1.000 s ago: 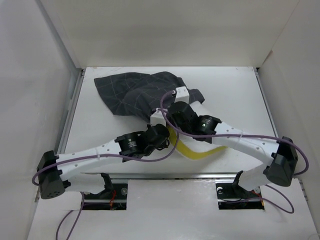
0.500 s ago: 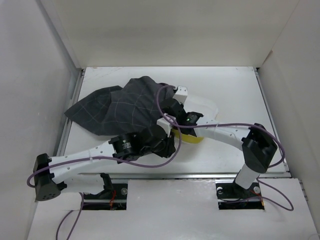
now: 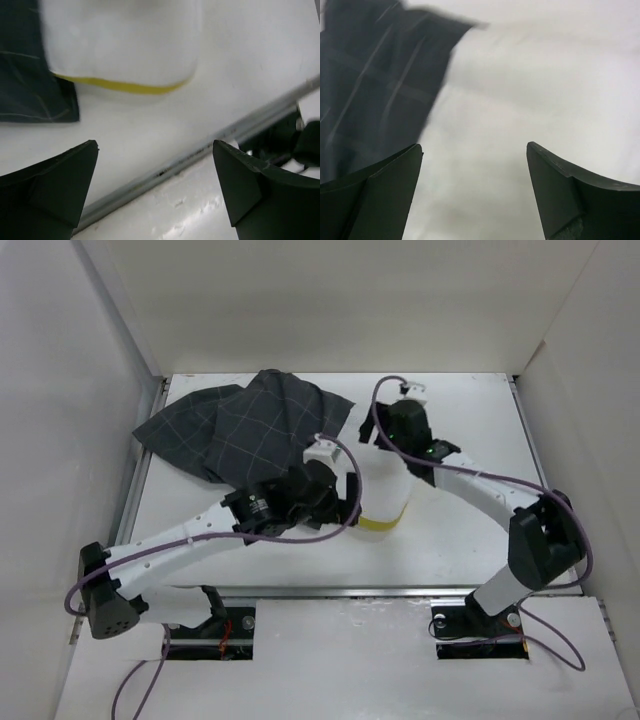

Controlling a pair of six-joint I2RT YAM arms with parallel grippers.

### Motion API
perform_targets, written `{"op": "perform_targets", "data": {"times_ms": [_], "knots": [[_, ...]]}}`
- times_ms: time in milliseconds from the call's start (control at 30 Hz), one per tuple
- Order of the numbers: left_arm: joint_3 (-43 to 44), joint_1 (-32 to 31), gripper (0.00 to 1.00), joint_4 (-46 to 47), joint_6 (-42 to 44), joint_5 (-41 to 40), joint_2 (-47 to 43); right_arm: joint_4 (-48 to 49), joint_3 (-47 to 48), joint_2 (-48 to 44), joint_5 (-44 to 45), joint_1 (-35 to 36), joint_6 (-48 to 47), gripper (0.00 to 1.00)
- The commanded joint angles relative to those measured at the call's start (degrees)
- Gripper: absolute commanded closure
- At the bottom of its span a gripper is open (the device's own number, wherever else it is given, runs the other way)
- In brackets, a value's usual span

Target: Put the pillow into the pillowcase

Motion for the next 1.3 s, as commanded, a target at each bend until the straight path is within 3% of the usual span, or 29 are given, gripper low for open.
{"op": "perform_targets", "data": {"times_ms": [0, 133, 233, 333, 433, 567, 767, 867, 900, 1000, 1033, 1133, 1267], "knots": [[3.32, 6.99, 0.0, -0.74, -3.2, -7.76, 1.27, -2.56, 6.51, 2.75, -8.43, -9.19, -7.38, 0.1], [5.85, 18.06, 0.0, 2.26, -3.21, -6.72, 9.78, -7.83, 17.68, 17.74, -15.1, -15.44, -13.63, 0.1], [10.34, 24.75, 0.0, 3.84, -0.84, -4.08, 18.92, -10.29, 22.7, 23.49, -22.4, -17.65, -16.18, 0.14], [15.61, 28.45, 0.0, 3.84, 1.0, -3.37, 26.92, -9.17, 19.58, 25.36, -27.66, -17.65, -16.89, 0.22], [21.85, 30.03, 0.0, 3.23, 4.25, -3.37, 33.17, -6.54, 12.02, 20.37, -34.16, -16.78, -16.2, 0.29], [26.95, 30.04, 0.01, 2.7, 8.47, -4.16, 36.17, 0.93, -7.2, 7.45, -42.25, -11.09, -14.08, 0.32], [28.63, 30.04, 0.0, 2.61, 12.51, -4.94, 34.51, -0.28, -13.14, -5.31, -49.65, 3.87, -13.02, 0.32], [26.28, 28.2, 0.0, 1.47, 11.91, -9.68, 29.87, -4.49, -12.26, -11.28, -45.46, 6.0, -13.55, 0.32], [24.87, 27.41, 0.0, 0.77, 11.91, -11.35, 28.19, -6.33, -11.22, -13.12, -38.57, 6.0, -13.55, 0.3], [18.8, 24.08, 0.0, -2.38, 7.79, -17.24, 20.63, -13.62, -8.49, -19.98, -28.51, 5.04, -12.86, 0.22], [17.13, 23.19, 0.0, -3.27, 6.47, -17.86, 18.7, -16.43, -7.88, -21.39, -23.43, 2.68, -11.98, 0.2], [10.1, 19.15, 0.0, -6.86, 0.67, -17.87, 11.67, -19.43, -7.87, -25.09, -19.35, -6.0, -8.2, 0.16], [2.1, 13.7, 0.0, -10.84, -8.56, -16.56, 8.93, -21.46, -9.09, -25.8, -19.95, -14.54, -8.18, 0.13]]}}
